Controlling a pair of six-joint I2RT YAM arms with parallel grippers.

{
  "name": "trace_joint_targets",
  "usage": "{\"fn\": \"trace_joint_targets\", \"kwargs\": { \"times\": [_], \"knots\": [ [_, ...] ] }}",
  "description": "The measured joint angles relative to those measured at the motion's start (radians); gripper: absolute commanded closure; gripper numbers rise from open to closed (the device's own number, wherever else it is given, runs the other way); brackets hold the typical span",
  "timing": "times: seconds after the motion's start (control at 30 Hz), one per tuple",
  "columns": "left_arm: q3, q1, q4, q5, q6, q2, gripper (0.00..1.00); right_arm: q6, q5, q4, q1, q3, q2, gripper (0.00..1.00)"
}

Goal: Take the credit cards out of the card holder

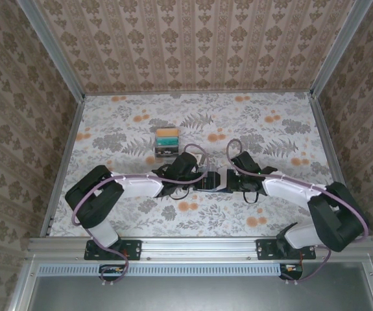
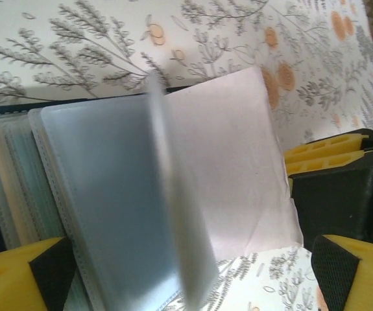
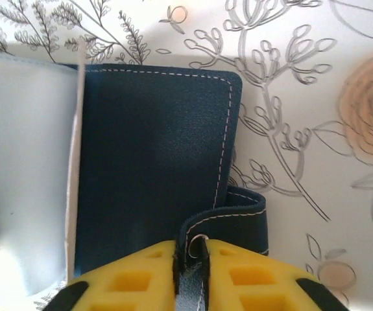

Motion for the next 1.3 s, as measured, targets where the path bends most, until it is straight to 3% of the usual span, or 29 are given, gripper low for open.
{"fn": "trace_joint_targets", "kwargs": {
  "times": [0.27,0.4,0.67,0.93,1.3],
  "knots": [
    [0.0,-0.003,0.026,0.025,0.0,-0.008,0.08,0.01,0.056,-0.02,0.0,-0.006,-0.115,0.7],
    [0.0,-0.004,0.042,0.037,-0.001,-0.008,0.1,0.013,0.064,-0.02,0.0,-0.019,-0.091,0.74],
    [0.0,-0.01,0.021,0.016,0.001,-0.008,0.06,0.013,0.061,-0.01,0.0,-0.029,0.006,0.92],
    [0.001,-0.01,-0.082,-0.063,0.029,-0.042,0.07,0.014,0.055,0.003,0.0,-0.03,0.008,0.93],
    [0.031,-0.01,-0.074,-0.051,0.043,0.007,0.08,0.014,0.044,0.01,0.0,-0.031,0.008,0.93]
  ]
}}
